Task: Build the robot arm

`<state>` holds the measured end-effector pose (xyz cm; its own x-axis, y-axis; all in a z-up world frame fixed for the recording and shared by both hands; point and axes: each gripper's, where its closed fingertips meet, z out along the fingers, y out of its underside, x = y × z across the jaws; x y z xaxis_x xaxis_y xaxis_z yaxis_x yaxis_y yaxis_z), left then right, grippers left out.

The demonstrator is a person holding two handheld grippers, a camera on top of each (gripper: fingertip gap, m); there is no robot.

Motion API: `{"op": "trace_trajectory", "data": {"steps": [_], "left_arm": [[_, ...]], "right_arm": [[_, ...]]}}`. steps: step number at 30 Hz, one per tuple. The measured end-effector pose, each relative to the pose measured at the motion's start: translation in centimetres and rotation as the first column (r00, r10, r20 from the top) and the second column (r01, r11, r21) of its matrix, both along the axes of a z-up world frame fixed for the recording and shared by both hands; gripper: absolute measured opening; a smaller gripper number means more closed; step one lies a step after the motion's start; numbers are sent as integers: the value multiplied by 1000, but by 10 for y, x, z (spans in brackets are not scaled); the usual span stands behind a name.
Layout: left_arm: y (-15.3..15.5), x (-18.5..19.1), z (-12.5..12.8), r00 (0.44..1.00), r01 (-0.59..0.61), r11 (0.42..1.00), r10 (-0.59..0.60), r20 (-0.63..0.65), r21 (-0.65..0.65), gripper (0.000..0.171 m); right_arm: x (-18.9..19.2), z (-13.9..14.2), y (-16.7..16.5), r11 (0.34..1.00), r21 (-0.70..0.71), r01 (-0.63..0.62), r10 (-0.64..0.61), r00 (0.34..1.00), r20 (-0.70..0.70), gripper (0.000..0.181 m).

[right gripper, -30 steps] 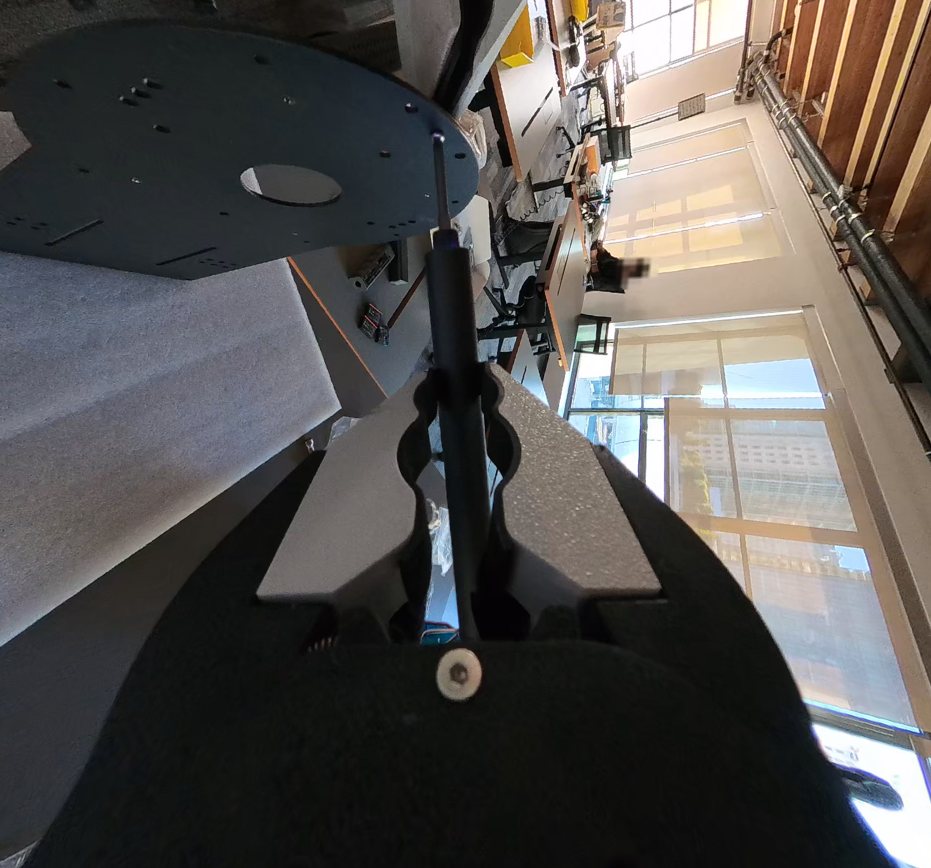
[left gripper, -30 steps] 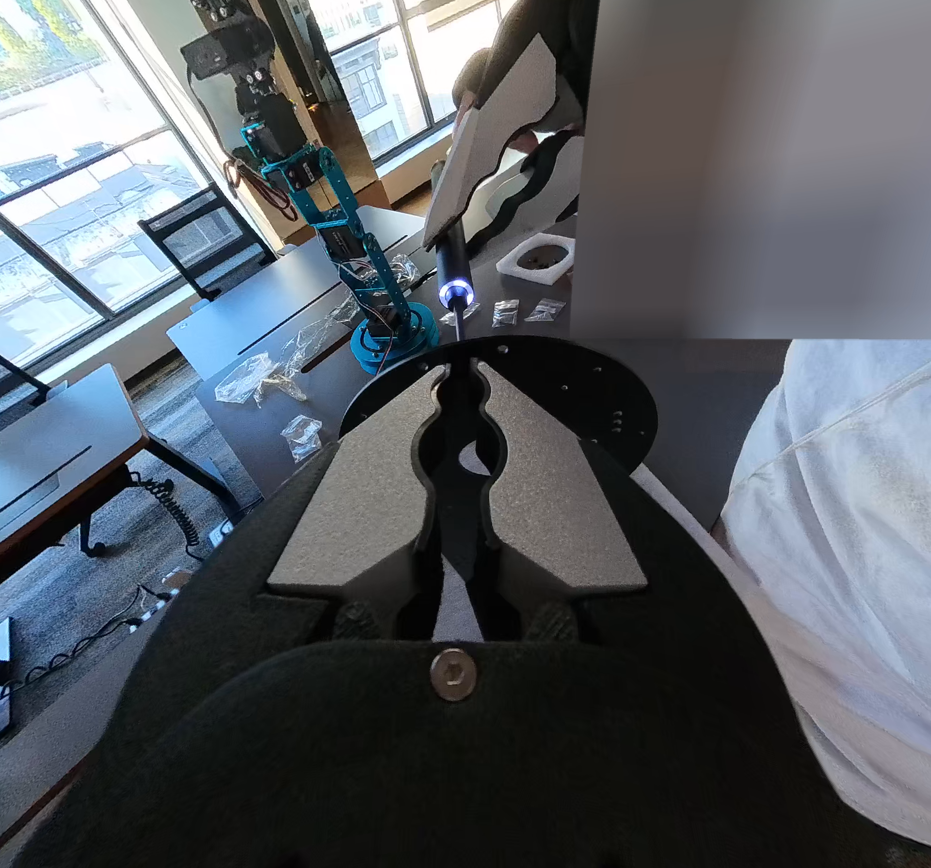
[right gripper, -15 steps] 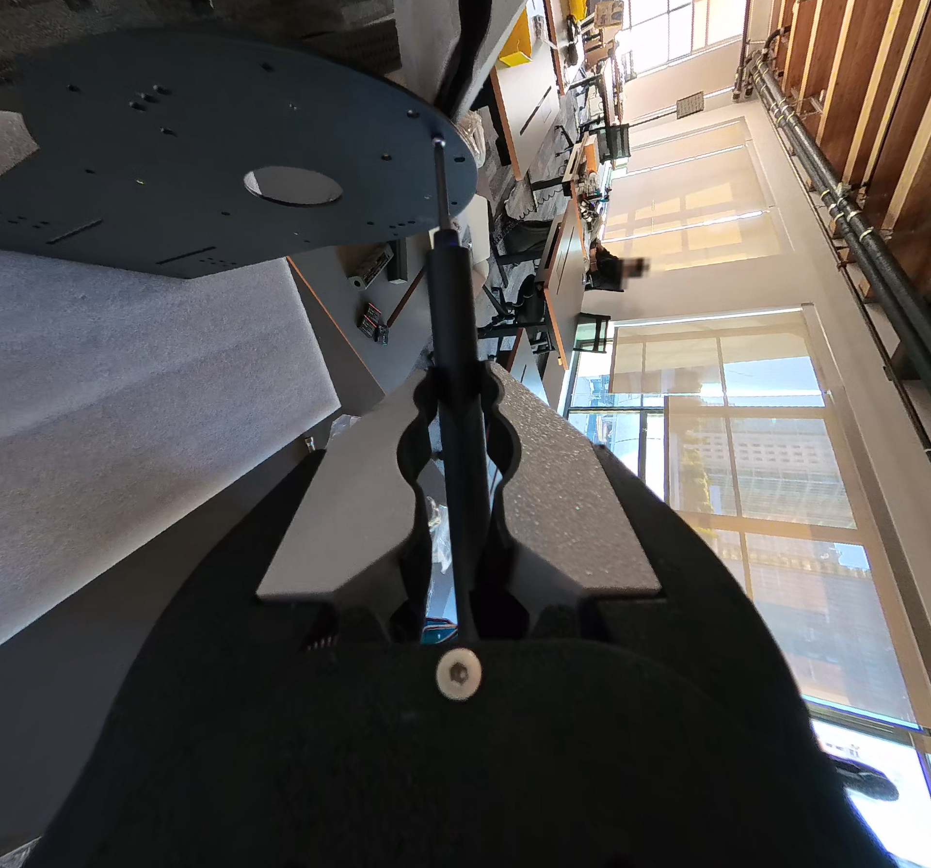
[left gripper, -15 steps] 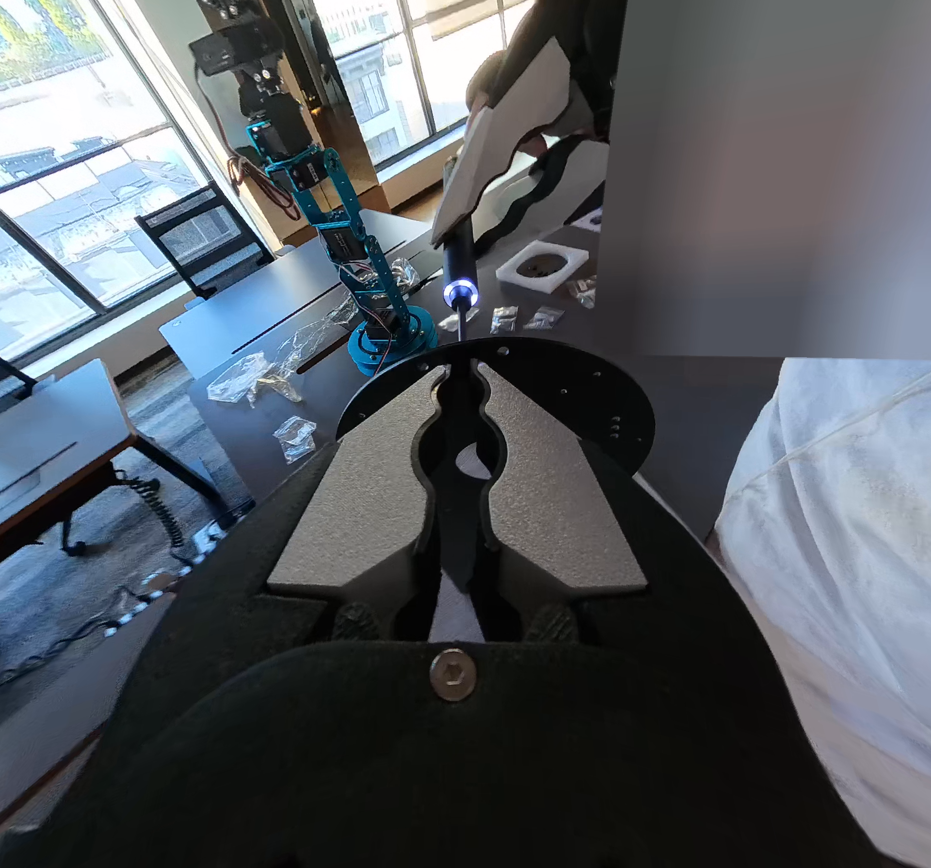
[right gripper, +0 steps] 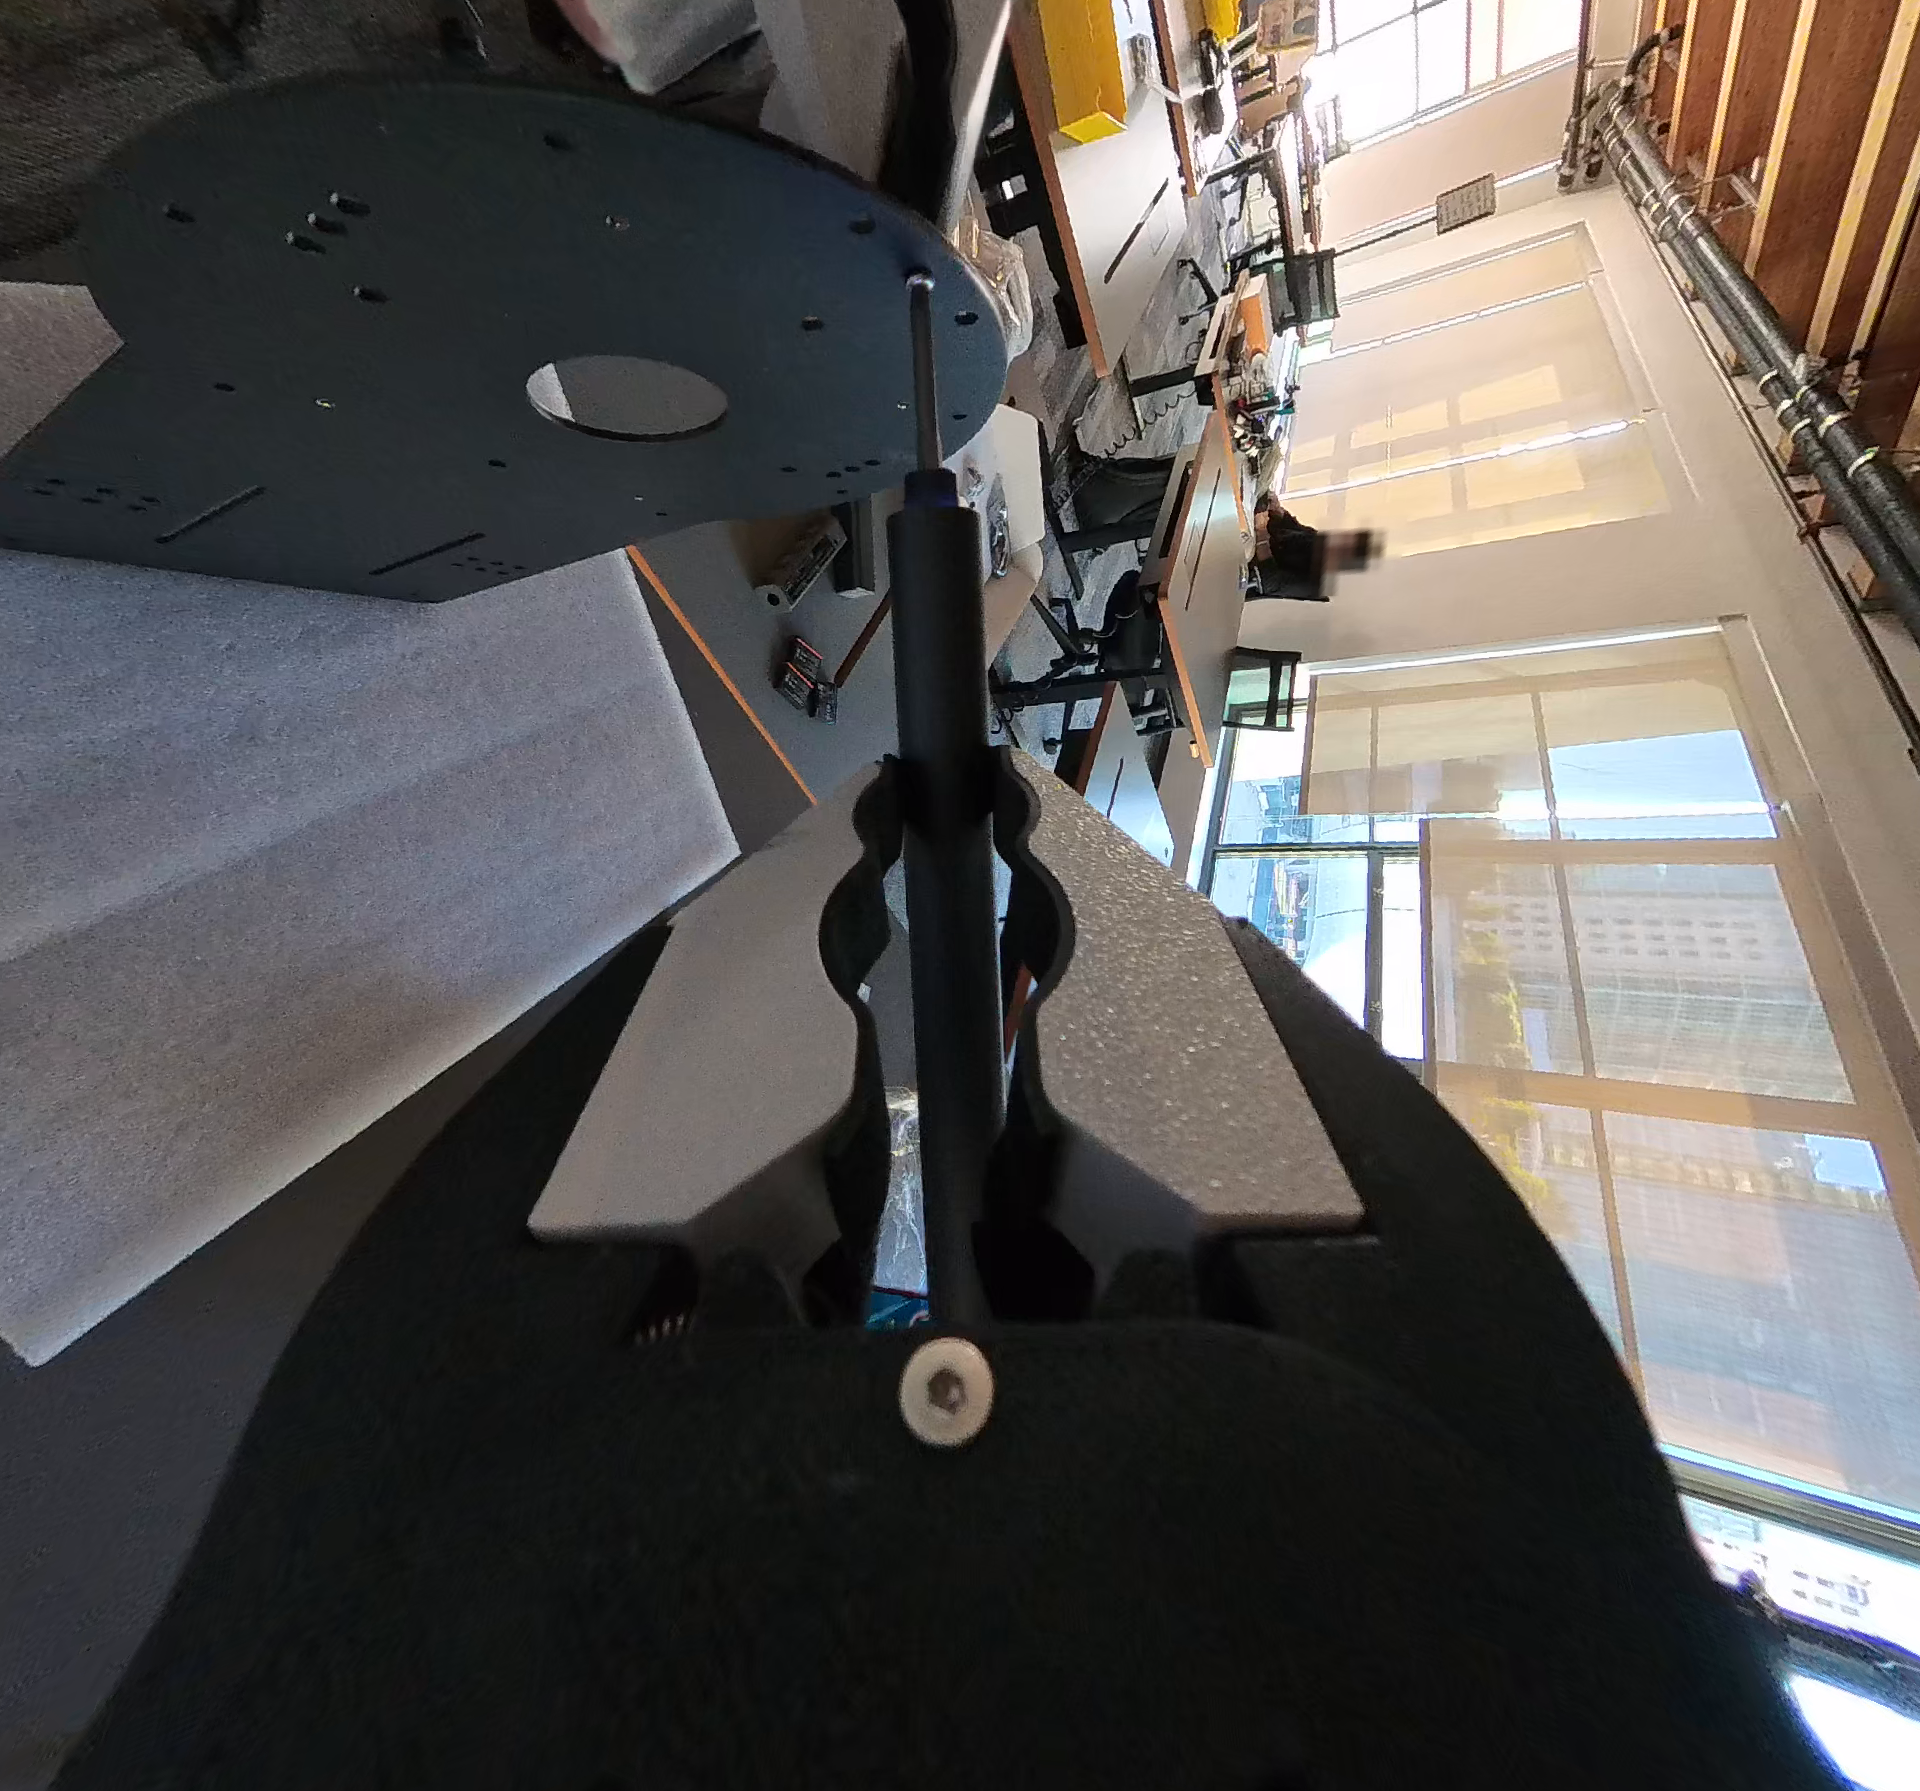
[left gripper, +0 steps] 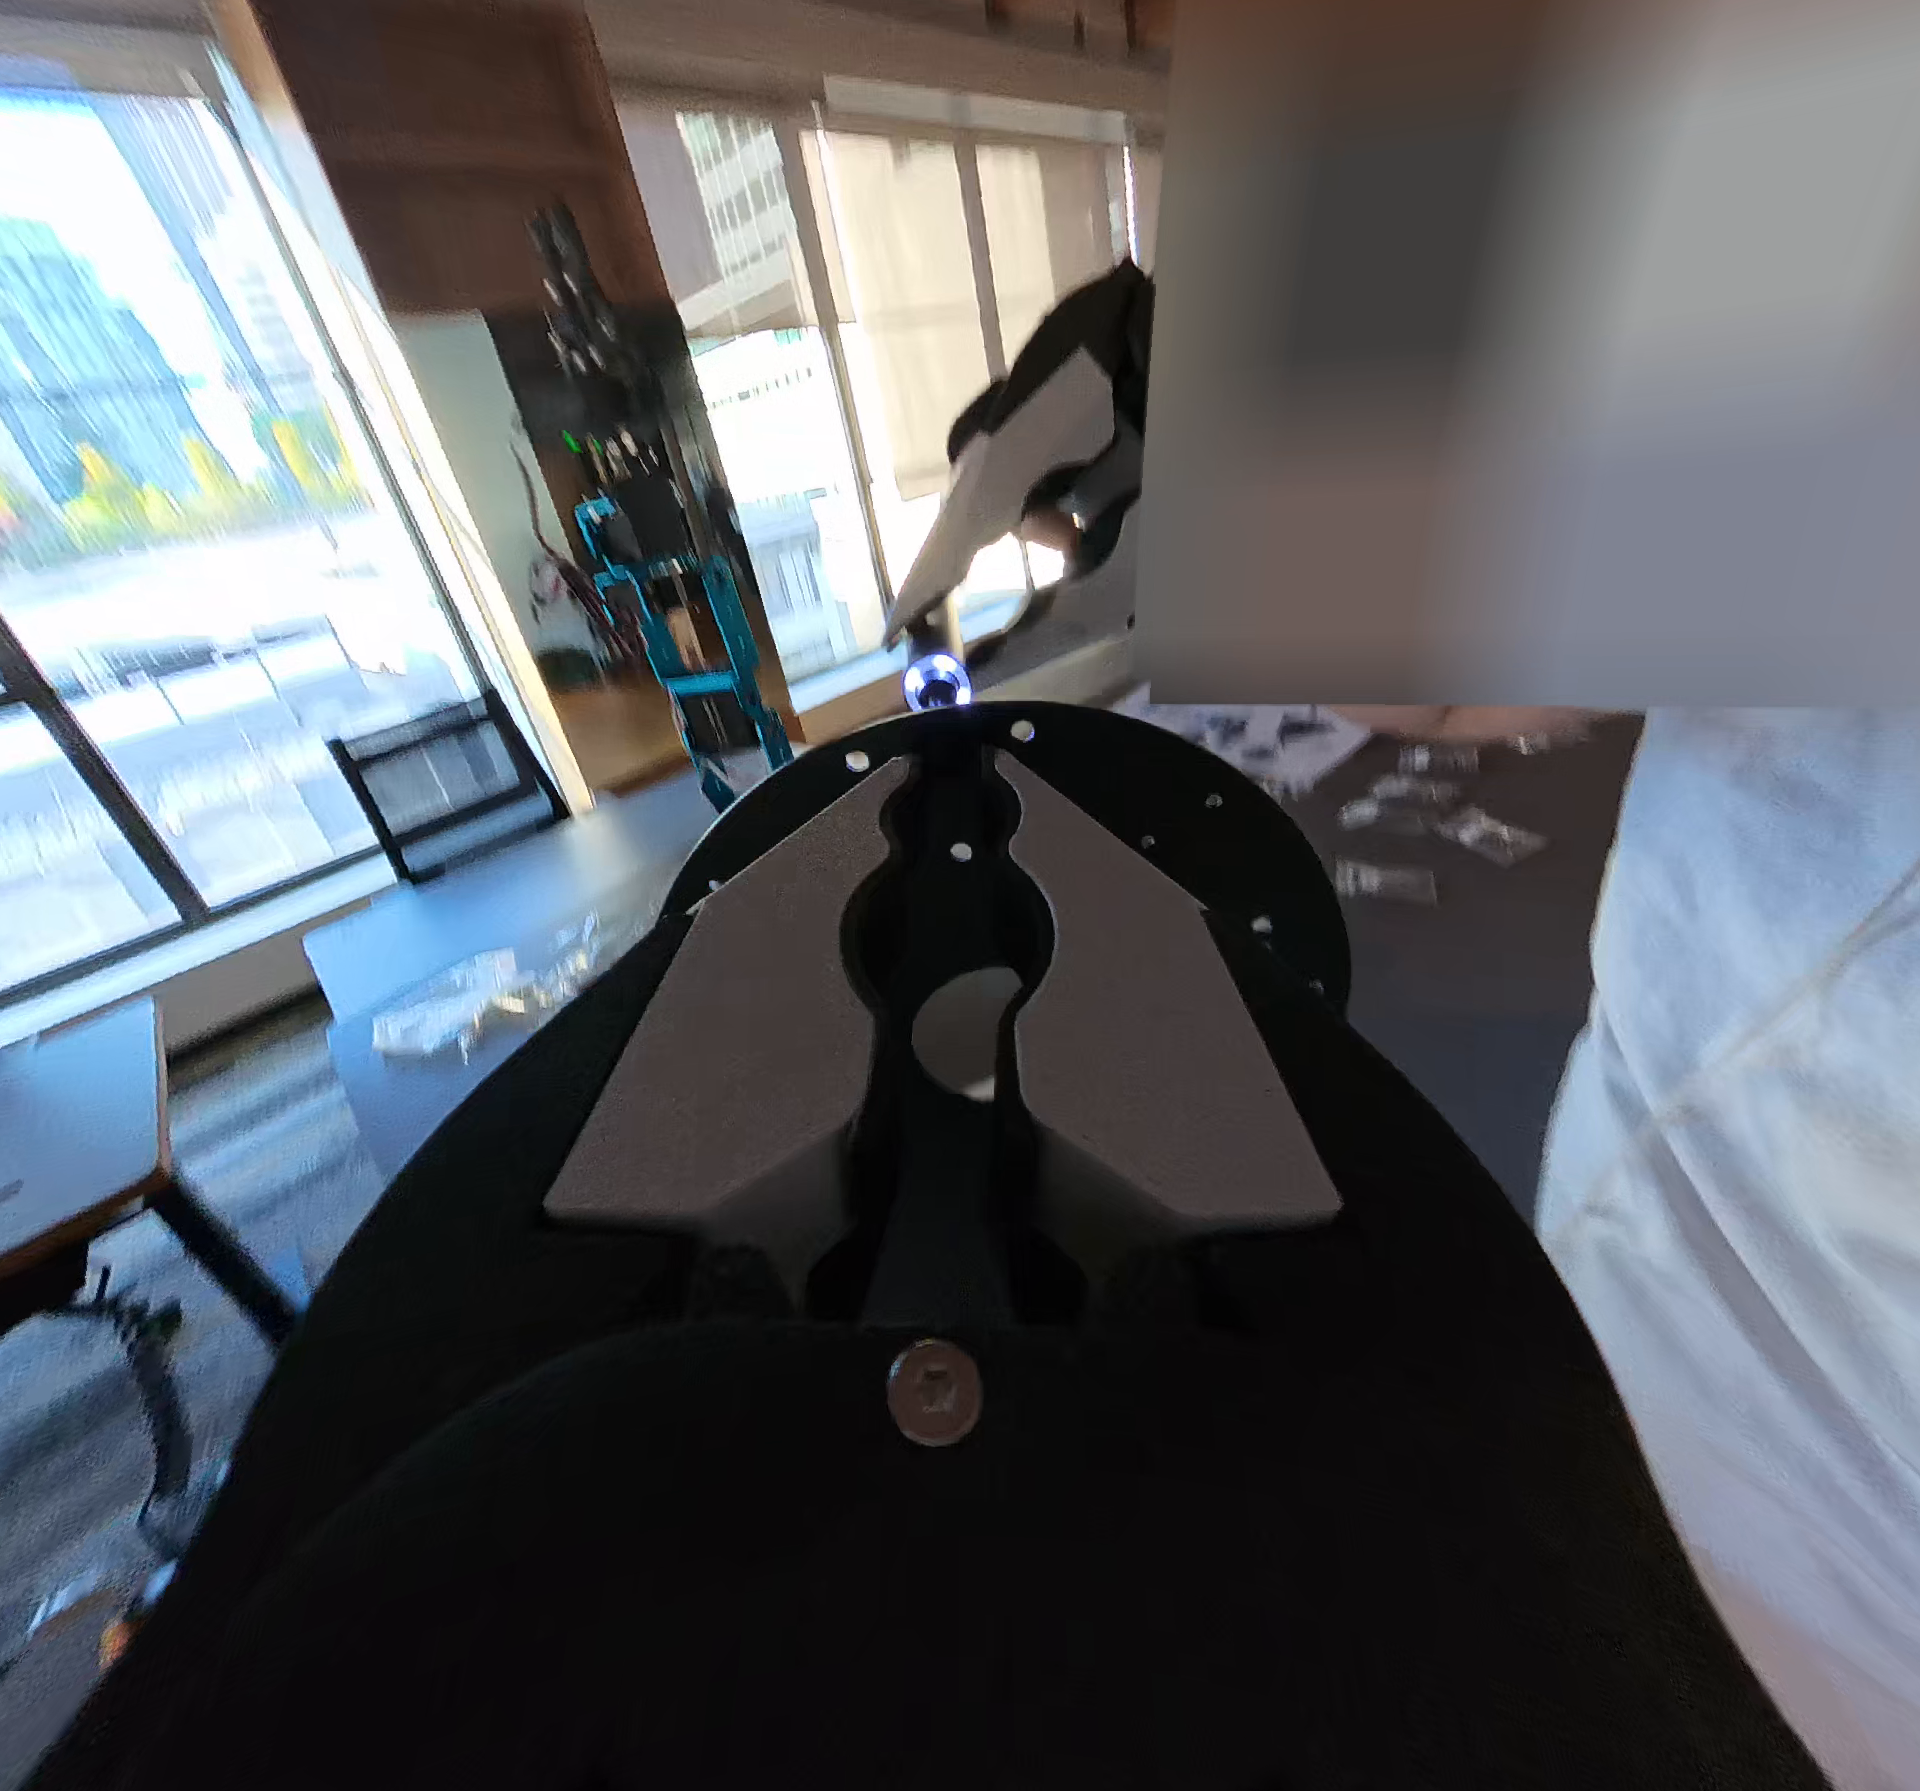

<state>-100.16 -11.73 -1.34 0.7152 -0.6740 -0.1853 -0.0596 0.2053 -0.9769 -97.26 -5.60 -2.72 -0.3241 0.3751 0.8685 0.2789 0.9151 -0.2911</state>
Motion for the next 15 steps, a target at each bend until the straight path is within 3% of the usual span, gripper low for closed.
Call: {"op": "trace_trajectory", "data": {"steps": [9,15], "left_arm": [[-1,-4,7,985,-76,983,48,165,168,3],[-3,-3,7,986,-79,981,49,162,178,3]], "right_arm": [[-1,-1,0,1000,-3,3,-3,1000,13,15],[-1,0,0,1000,1,3,-3,1000,12,14]]}}
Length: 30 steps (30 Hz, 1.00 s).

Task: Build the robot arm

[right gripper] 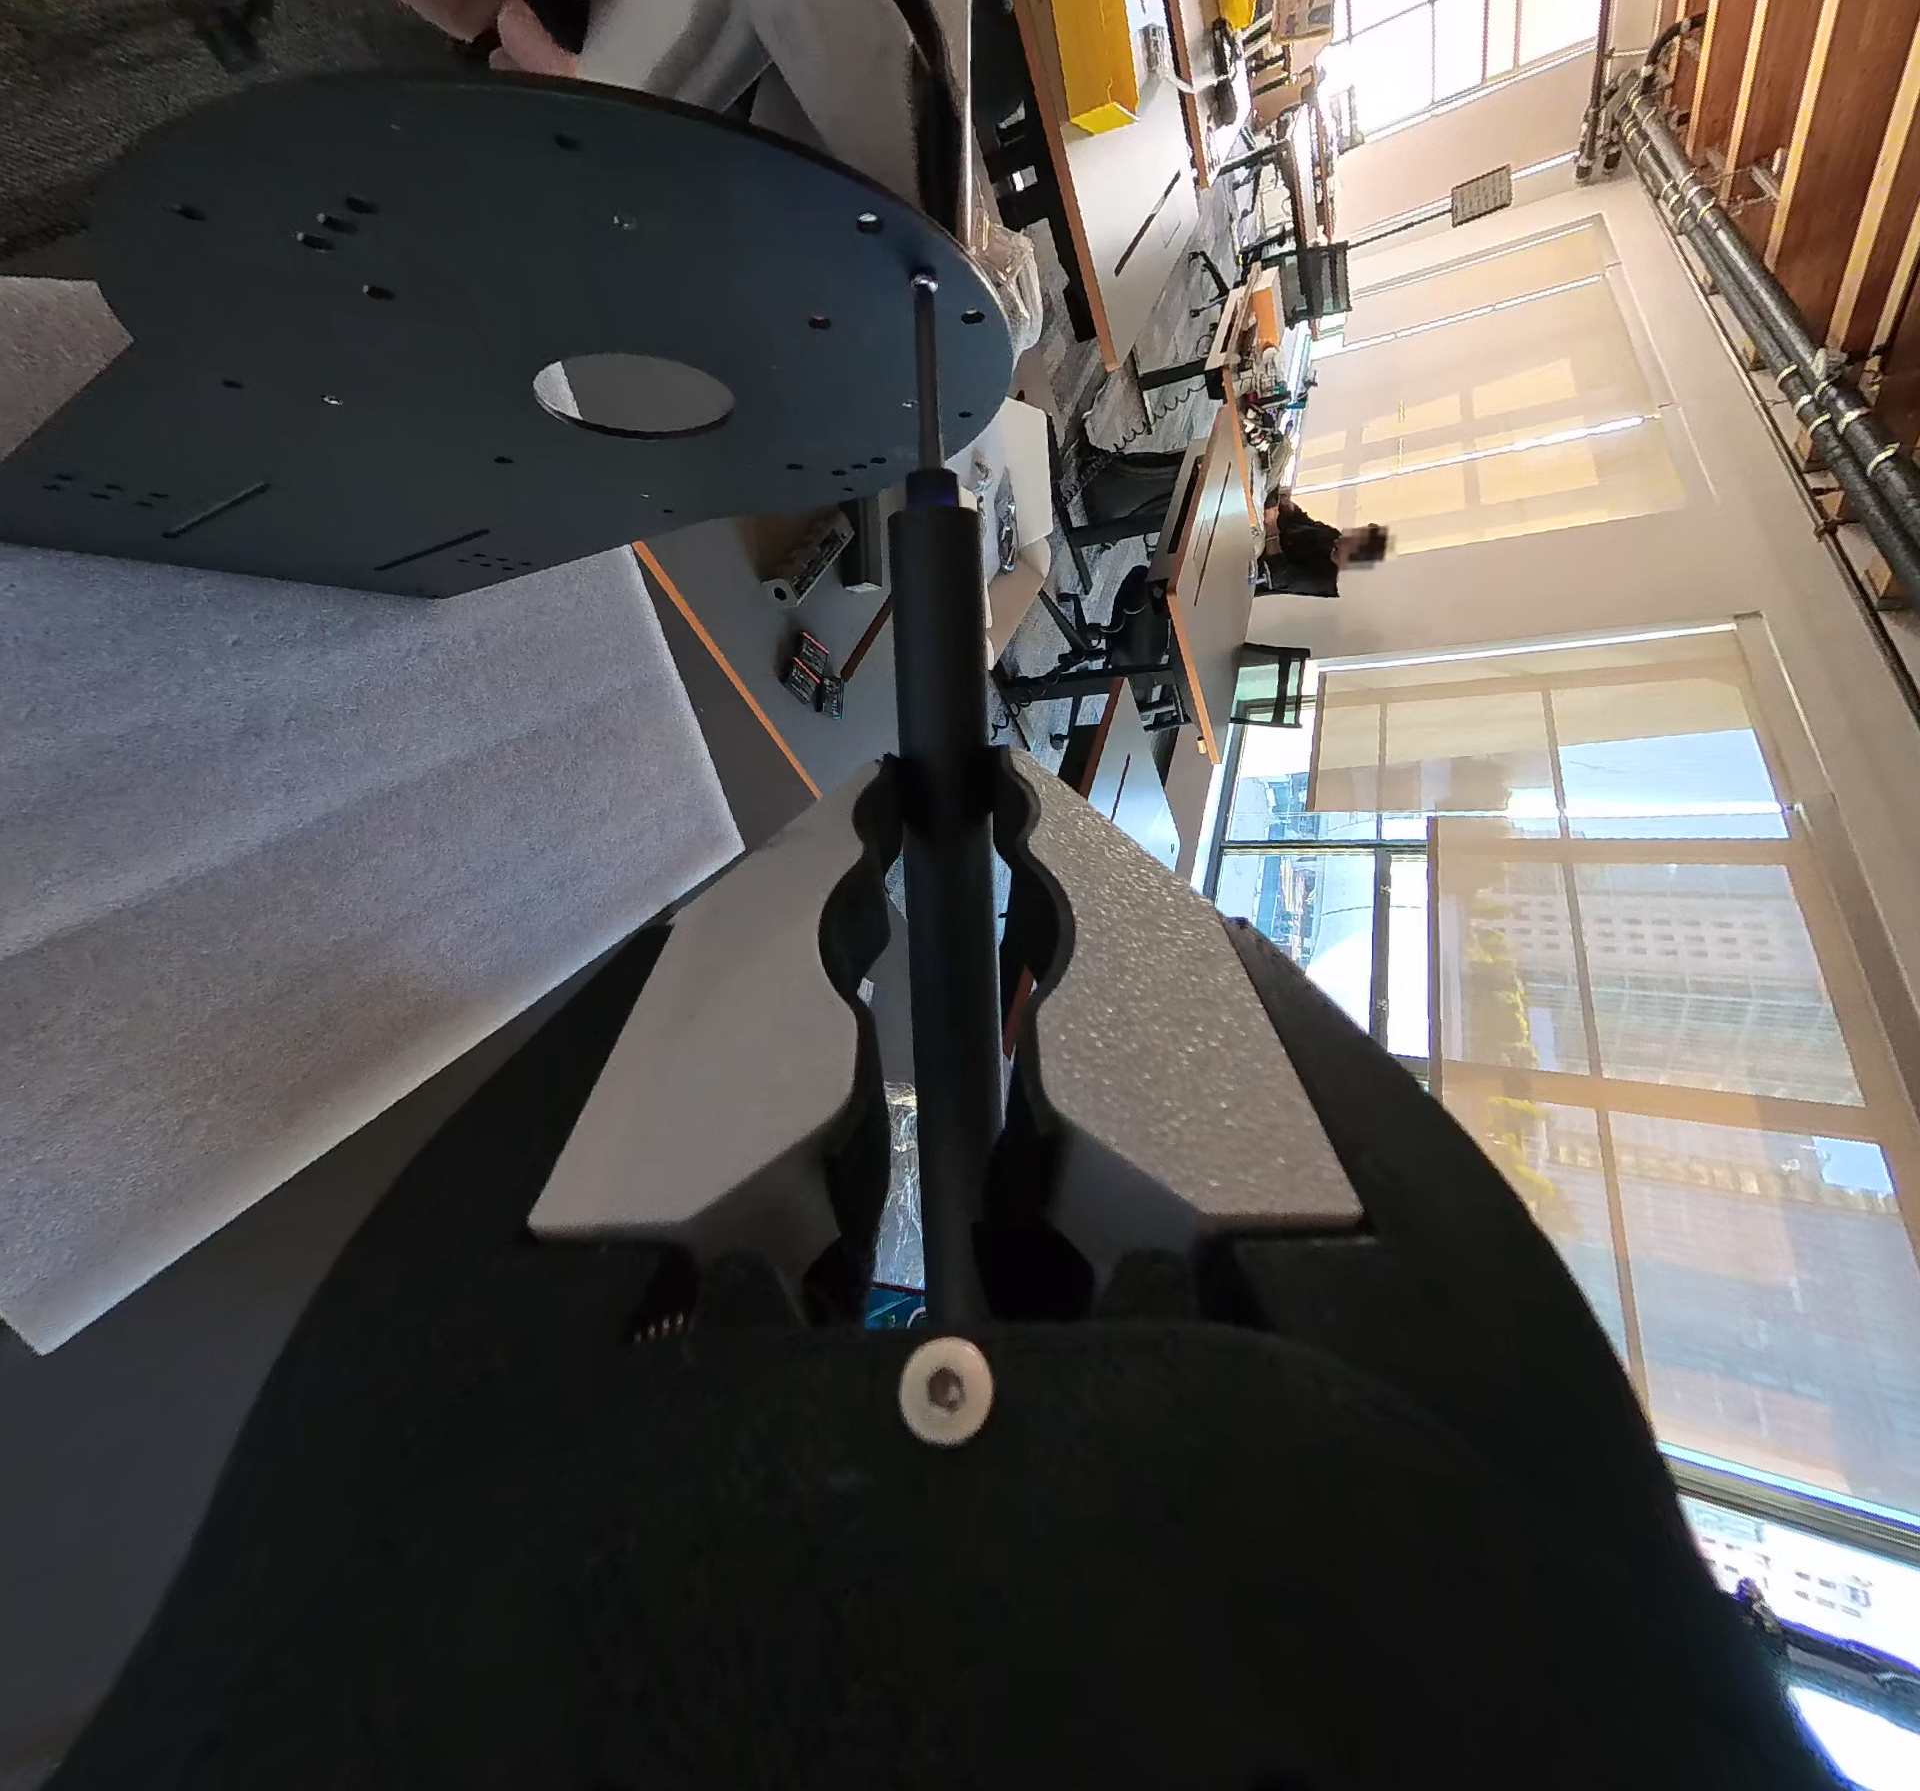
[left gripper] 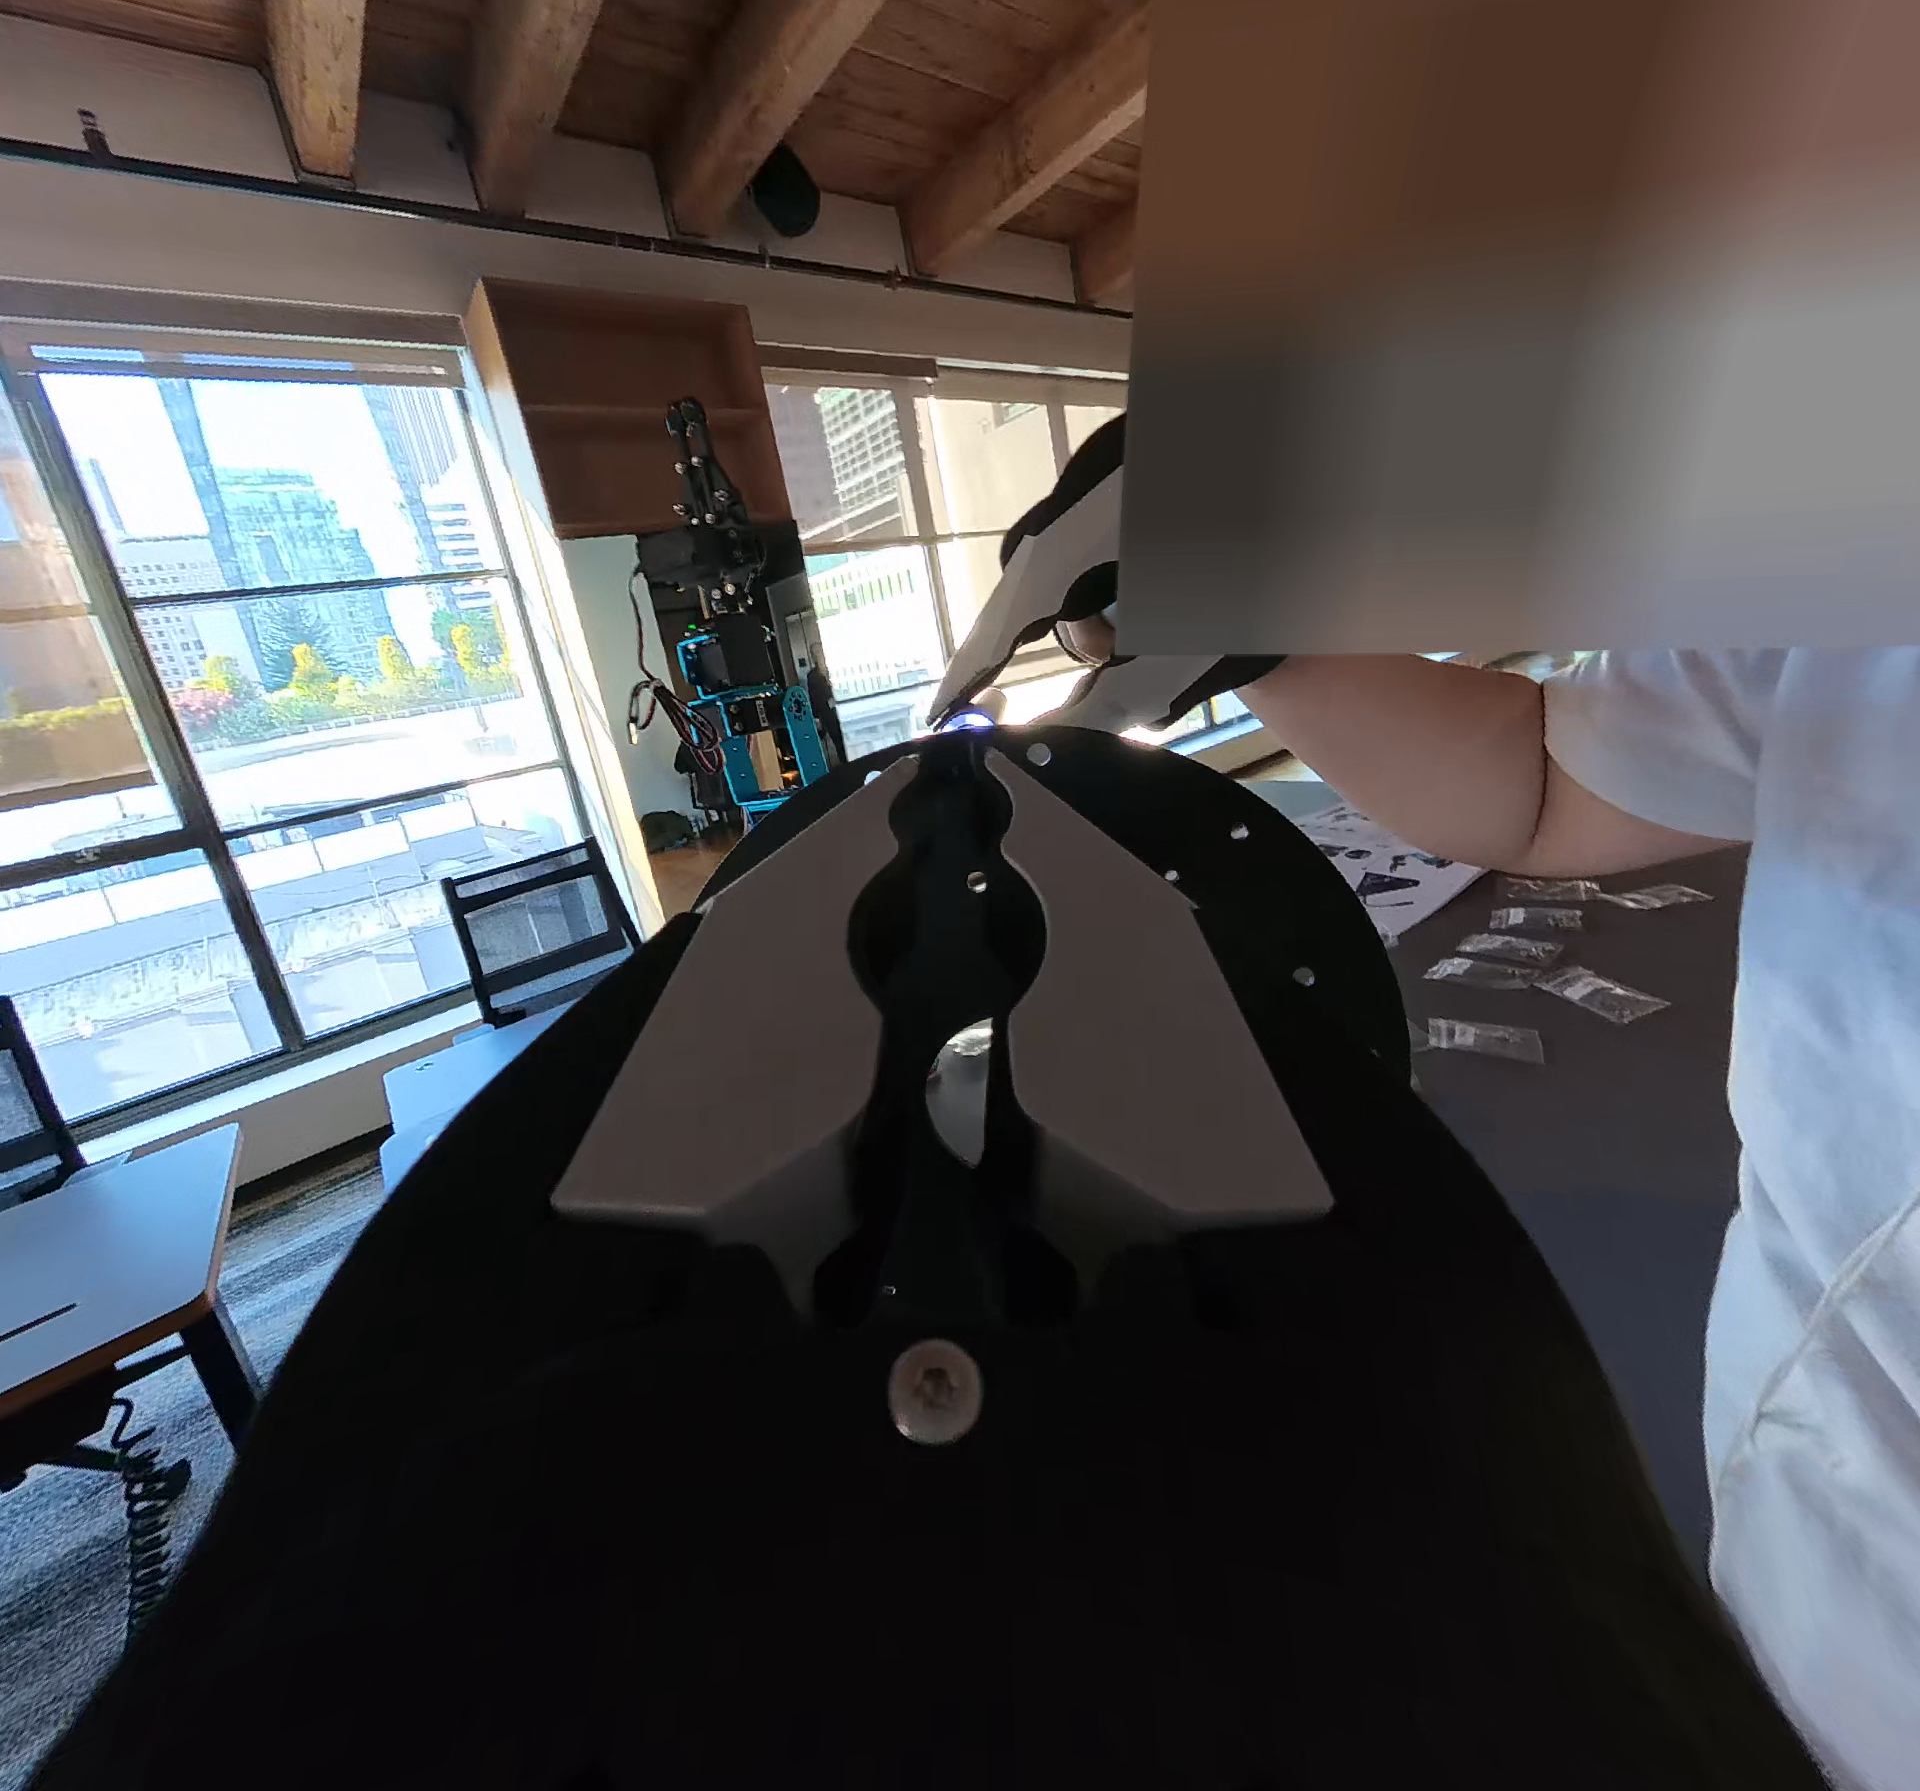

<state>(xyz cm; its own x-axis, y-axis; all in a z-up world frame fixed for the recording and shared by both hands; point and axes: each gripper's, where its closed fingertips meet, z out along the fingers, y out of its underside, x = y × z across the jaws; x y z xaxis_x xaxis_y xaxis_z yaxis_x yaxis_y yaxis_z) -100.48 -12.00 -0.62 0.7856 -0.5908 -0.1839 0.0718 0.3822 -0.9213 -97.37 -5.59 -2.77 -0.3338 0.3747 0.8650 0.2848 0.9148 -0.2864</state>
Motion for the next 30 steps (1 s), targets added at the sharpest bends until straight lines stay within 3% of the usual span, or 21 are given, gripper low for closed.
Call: {"op": "trace_trajectory", "data": {"steps": [11,30], "left_arm": [[-4,3,-2,990,28,999,-34,-136,-46,4],[0,5,-4,990,39,998,-44,-134,-38,4]], "right_arm": [[3,0,-4,1000,-2,25,-25,1000,17,14],[6,3,-4,999,27,18,-18,1000,-13,14]]}}
